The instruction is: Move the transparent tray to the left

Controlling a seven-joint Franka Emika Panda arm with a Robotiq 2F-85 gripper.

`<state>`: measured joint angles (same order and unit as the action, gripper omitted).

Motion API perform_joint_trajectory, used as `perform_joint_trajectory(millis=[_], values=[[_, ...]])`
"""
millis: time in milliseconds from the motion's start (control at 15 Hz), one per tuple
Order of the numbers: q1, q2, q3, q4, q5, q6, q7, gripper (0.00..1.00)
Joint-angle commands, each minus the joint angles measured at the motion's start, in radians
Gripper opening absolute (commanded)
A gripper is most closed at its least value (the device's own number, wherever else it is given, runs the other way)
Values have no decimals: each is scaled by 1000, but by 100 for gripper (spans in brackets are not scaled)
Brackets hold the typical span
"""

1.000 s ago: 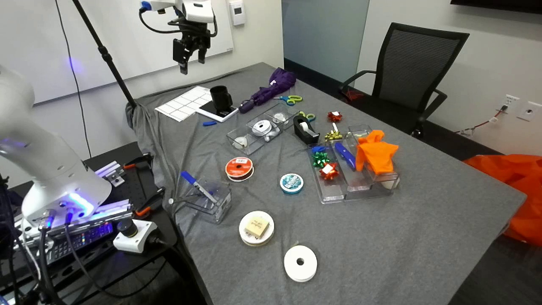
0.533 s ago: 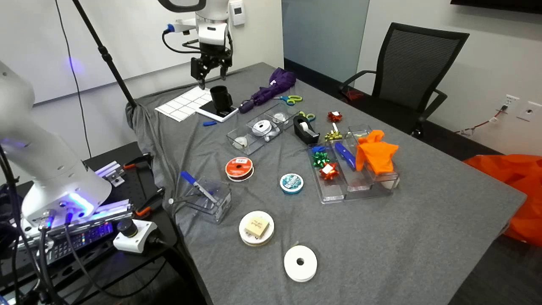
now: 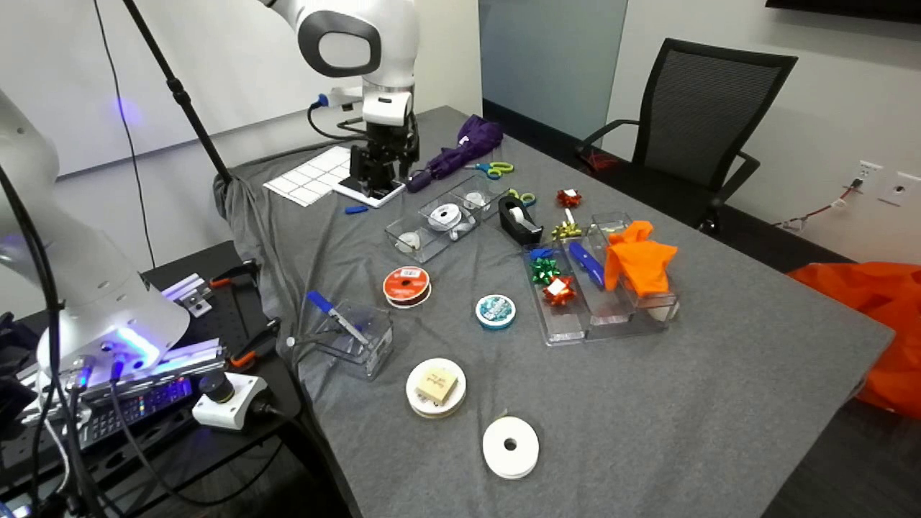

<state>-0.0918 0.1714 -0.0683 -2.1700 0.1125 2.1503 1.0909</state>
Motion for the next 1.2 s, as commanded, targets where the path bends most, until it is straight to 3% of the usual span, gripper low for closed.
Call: perform_joint_trajectory(millis=[0, 533, 1133], values=[[13, 52, -38, 11, -73, 16, -4, 100], [22, 72, -40, 12, -48, 39, 20, 100], [114, 254, -45, -48, -74, 308, 141, 100]])
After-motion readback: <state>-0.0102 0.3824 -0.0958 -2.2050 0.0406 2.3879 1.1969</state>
